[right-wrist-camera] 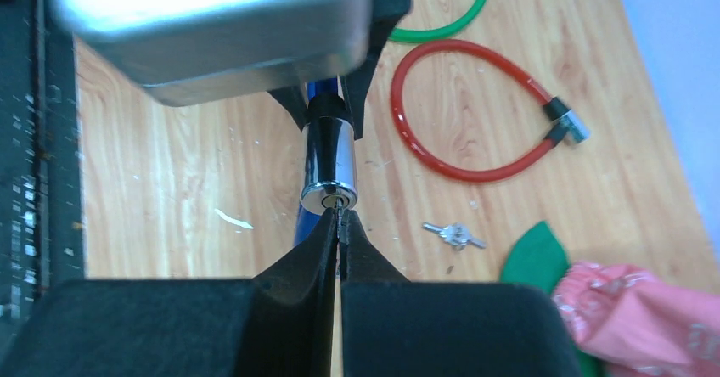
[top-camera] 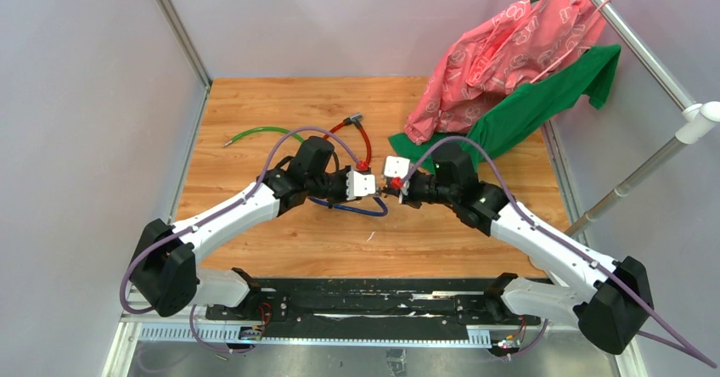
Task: Lock with the key
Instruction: Lock the lock at the center of the board.
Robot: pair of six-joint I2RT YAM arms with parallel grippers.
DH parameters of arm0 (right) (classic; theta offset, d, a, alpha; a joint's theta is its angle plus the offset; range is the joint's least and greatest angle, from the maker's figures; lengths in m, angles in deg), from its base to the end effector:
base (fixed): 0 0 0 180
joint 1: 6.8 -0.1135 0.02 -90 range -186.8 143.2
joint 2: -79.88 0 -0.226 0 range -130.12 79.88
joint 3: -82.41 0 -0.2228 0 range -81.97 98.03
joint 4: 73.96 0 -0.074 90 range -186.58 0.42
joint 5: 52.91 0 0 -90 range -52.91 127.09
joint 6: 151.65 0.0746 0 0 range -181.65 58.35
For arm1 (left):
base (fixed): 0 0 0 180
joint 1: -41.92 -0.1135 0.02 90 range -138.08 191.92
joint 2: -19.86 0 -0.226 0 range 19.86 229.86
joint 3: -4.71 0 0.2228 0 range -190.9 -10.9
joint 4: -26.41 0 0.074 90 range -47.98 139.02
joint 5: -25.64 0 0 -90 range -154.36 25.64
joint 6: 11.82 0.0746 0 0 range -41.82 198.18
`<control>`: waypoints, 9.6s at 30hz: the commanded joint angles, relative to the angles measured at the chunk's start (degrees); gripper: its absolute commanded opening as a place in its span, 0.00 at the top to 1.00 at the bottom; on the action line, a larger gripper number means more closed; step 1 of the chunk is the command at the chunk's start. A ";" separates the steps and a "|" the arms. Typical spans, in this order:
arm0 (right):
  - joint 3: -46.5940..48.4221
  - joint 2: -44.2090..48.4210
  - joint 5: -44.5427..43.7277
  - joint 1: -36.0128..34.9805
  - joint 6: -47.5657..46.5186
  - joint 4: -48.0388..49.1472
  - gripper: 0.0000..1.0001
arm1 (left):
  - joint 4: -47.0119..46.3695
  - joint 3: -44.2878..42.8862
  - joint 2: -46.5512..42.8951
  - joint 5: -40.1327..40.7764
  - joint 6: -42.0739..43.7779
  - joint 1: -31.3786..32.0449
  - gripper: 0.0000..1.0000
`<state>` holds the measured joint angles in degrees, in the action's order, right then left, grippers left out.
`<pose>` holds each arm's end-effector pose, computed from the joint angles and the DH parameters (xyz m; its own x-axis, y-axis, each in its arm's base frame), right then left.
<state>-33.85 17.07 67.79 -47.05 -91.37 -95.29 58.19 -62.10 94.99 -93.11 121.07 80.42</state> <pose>0.1807 0.2029 0.2700 0.2254 -0.3677 -0.9022 -0.9316 0.1898 -0.3101 0.2039 -0.2080 0.2099 0.1981 0.6049 -0.7713 0.9539 0.0620 0.2936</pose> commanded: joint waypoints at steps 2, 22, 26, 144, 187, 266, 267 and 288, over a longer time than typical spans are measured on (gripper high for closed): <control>-2.71 0.72 -5.79 -5.32 -15.83 -1.64 1.00 | 1.94 0.05 0.58 1.27 -0.18 -0.18 1.00; -8.79 5.36 -16.65 -11.01 -43.89 0.88 1.00 | 2.36 -0.17 0.36 0.76 0.00 -0.18 1.00; -8.83 5.37 -17.44 -11.21 -44.66 0.82 1.00 | 2.45 -0.18 0.36 0.55 -0.14 -0.18 1.00; 10.94 7.20 -29.09 -1.40 132.92 -32.89 0.46 | -3.41 2.90 -0.51 3.18 -0.33 0.61 1.00; 3.02 0.33 -27.80 0.83 139.22 -22.16 0.81 | -3.41 2.41 0.34 1.24 -1.59 0.70 1.00; -2.25 16.28 -9.06 4.34 27.75 -5.63 0.53 | 4.43 0.20 -0.21 -6.03 0.09 -1.59 1.00; -1.72 16.00 -8.26 4.35 23.80 -5.48 0.53 | 4.99 -0.11 -0.07 -6.17 0.43 -1.59 1.00; 1.58 8.10 7.01 4.53 -4.12 -7.20 0.43 | 17.30 -8.80 -0.64 -9.75 1.73 -2.82 1.00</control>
<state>-33.02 24.13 73.37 -43.40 -93.69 -102.84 72.35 -68.99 94.91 -103.10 122.14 78.34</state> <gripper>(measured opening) 0.569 0.205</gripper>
